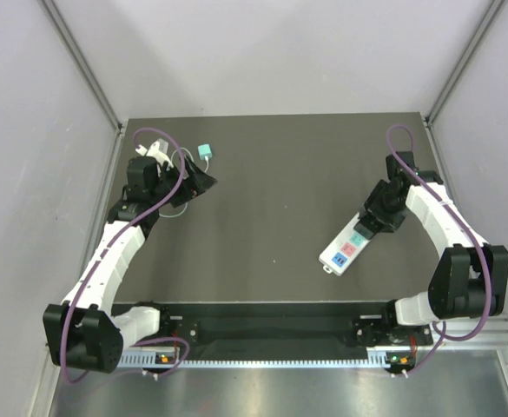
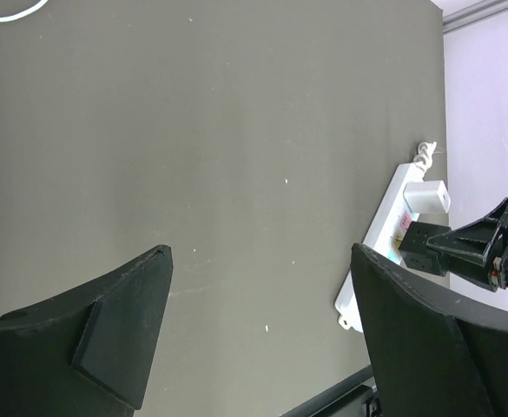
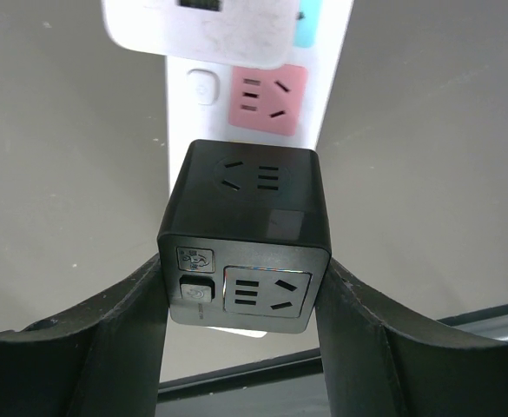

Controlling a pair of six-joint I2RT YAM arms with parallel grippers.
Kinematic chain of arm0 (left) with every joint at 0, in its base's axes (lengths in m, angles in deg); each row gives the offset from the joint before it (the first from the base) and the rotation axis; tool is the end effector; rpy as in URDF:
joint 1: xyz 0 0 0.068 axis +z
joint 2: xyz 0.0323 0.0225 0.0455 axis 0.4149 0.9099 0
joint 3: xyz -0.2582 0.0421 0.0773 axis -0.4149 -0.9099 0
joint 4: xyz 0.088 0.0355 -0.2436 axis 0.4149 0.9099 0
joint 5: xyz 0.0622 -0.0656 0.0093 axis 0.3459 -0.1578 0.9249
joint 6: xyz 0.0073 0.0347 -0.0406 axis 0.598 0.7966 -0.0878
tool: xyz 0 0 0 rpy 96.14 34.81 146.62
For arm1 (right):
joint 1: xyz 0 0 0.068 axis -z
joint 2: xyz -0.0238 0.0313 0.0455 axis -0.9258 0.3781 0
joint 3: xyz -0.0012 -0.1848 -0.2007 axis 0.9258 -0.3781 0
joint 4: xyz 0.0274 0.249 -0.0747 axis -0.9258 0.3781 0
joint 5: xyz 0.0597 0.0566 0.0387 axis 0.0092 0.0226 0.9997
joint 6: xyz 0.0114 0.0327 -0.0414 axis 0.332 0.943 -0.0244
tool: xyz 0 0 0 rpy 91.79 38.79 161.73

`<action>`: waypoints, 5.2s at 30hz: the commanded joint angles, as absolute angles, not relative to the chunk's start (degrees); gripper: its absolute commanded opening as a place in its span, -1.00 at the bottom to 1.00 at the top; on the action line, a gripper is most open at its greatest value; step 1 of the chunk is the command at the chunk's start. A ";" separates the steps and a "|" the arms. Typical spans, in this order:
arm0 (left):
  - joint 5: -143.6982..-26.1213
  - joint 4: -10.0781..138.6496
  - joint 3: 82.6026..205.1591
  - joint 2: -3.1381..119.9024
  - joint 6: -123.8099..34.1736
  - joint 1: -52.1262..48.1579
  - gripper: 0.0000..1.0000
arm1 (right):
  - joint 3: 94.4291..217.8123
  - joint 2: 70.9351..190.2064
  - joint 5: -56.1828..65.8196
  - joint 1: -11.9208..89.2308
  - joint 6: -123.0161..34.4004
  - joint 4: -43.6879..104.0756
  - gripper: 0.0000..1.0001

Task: Insert the plug

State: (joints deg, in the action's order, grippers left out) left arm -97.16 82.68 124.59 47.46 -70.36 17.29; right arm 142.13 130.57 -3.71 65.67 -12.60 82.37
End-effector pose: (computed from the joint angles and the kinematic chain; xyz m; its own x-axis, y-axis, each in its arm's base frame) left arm 0.2496 -0.0443 0.3109 -0.6267 -0.4903 -0.6057 0.0587 0.7454 -0.6641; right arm 0.2634 0.0092 0.2450 -0.7644 0.5950 -0.2482 0.5675 0.8037 0.1788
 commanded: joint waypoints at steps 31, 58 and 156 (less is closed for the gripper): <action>-97.30 80.10 124.97 46.08 -69.98 17.13 0.75 | 135.33 138.52 -6.51 62.78 -12.45 75.57 -1.00; -97.30 80.45 125.06 46.52 -69.63 17.13 0.76 | 137.70 141.52 -1.06 61.54 -15.09 72.57 -0.32; -109.60 74.68 138.78 69.39 -71.99 1.58 -1.00 | 122.12 109.42 -9.23 36.77 9.09 30.39 0.78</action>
State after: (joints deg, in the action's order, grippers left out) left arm -105.75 84.10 140.97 73.96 -67.48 2.54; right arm 116.89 105.76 -2.35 39.31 5.06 39.66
